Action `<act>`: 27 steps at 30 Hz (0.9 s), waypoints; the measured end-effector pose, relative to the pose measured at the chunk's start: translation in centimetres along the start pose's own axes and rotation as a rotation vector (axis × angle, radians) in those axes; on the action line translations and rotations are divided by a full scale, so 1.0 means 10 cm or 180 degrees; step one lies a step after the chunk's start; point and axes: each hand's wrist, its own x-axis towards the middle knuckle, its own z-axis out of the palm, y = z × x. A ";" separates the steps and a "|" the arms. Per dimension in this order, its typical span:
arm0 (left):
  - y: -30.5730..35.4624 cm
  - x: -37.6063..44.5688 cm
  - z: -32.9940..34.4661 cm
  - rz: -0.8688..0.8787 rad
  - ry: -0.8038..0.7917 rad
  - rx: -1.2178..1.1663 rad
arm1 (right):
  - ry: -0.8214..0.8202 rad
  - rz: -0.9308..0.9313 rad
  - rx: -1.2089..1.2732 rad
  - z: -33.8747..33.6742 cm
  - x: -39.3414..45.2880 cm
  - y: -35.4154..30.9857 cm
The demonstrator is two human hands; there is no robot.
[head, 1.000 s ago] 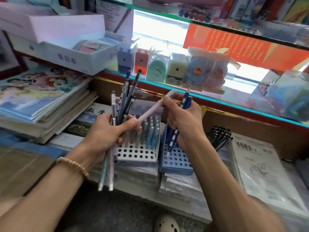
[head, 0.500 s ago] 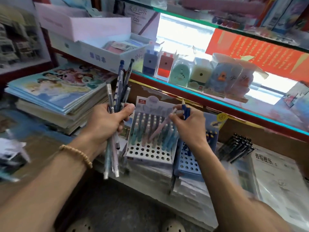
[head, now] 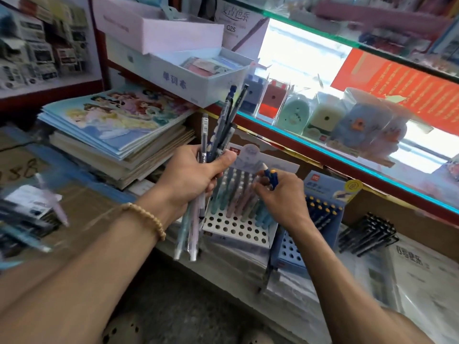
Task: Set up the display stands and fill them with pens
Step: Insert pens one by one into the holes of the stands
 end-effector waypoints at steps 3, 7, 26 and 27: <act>0.00 -0.01 0.01 0.0045 -0.0052 0.0003 | -0.0182 0.0023 -0.0080 0.05 -0.02 0.00; -0.01 -0.01 -0.01 0.0037 -0.0034 -0.0005 | -0.0443 0.0156 -0.0222 0.12 0.01 0.04; -0.14 -0.09 0.01 -0.0596 -0.1322 0.0362 | 0.0343 0.0997 0.2717 -0.53 0.03 -0.28; -0.14 -0.09 0.03 -0.0665 -0.1437 0.0462 | 0.0271 0.0995 0.2963 -0.59 0.01 -0.26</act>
